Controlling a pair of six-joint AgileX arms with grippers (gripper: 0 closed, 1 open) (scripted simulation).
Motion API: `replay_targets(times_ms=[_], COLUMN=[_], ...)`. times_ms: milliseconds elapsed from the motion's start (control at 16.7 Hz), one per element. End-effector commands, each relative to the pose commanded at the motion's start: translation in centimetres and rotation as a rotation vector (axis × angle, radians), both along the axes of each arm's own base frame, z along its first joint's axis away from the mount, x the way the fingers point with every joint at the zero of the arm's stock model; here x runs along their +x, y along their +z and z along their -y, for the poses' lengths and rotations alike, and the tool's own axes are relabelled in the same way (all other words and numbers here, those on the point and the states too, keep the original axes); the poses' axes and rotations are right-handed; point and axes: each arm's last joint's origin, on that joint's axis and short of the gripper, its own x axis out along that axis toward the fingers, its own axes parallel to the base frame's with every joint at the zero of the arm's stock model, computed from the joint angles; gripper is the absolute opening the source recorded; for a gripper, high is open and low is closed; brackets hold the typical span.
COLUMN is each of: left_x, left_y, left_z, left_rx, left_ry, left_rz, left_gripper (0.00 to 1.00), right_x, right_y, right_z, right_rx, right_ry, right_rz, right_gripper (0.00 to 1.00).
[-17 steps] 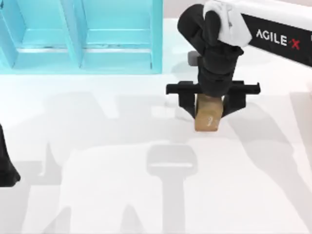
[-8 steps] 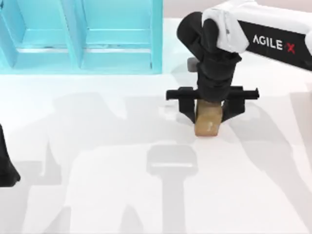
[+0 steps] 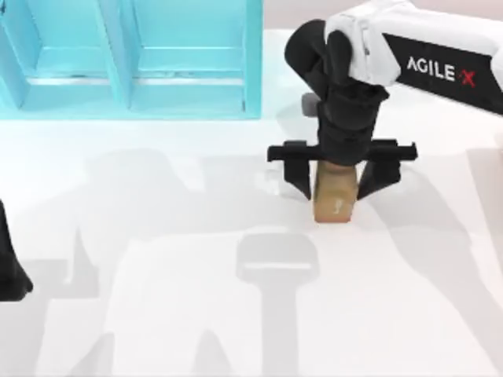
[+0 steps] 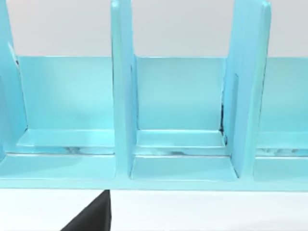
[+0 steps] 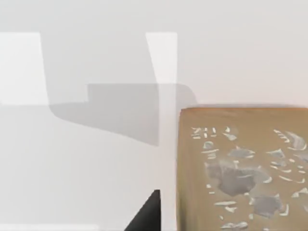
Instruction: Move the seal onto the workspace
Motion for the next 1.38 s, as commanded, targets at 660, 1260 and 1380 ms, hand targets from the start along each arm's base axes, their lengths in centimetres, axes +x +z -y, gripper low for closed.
replay_targets(times_ms=[660,1260,1380], left_x=[0.0,0.0,0.0], left_y=[0.0,0.0,0.0], left_z=[0.0,0.0,0.0], left_rx=[0.0,0.0,0.0], left_ry=[0.0,0.0,0.0], left_rz=[0.0,0.0,0.0], left_gripper=[1.0,1.0,1.0], right_x=[0.1,1.9,1.8], right_y=[0.0,7.1,9.2], right_z=[0.1,-1.3,-1.2], right_rx=[0.0,-0.003,-0.003], right_ry=[-0.002,-0.001,-0.001], right_rz=[0.0,-0.007,-0.008], right_gripper=[1.0,1.0,1.0])
